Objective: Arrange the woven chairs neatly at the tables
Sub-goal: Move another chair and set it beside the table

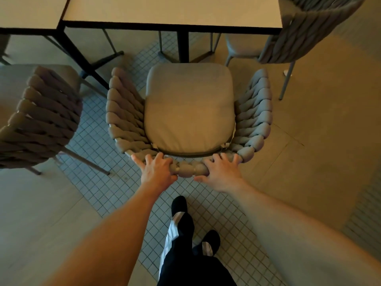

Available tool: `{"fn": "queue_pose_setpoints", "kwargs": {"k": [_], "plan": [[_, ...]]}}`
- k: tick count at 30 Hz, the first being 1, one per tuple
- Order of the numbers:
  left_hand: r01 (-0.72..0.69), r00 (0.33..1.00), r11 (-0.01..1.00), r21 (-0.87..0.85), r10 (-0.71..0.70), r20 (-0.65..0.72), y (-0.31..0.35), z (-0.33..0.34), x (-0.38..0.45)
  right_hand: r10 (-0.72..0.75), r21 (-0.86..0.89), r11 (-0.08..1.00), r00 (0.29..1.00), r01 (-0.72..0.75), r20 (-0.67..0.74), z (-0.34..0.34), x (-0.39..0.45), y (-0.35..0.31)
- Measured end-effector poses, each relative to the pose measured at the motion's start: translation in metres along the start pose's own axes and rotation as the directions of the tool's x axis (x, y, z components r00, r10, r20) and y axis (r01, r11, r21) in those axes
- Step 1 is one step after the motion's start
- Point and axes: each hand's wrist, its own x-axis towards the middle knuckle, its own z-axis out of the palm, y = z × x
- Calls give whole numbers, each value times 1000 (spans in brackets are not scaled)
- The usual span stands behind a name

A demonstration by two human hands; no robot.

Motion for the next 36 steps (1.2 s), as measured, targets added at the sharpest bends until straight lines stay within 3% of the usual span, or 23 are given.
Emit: {"fn": "queue_pose_setpoints", "kwargs": {"k": [22,29,36], "plan": [[-29,996,998,-53,25,-81,-9,-31,64,-66,25,997,992,69,-106,-37,59,15],[-56,995,989,-133,45,-84,11,-40,77,-37,-28,999,999,36,-36,-49,72,38],[-36,999,995,-90,34,-20,17,-47,81,-53,-18,998,998,52,-39,-52,74,44]]}}
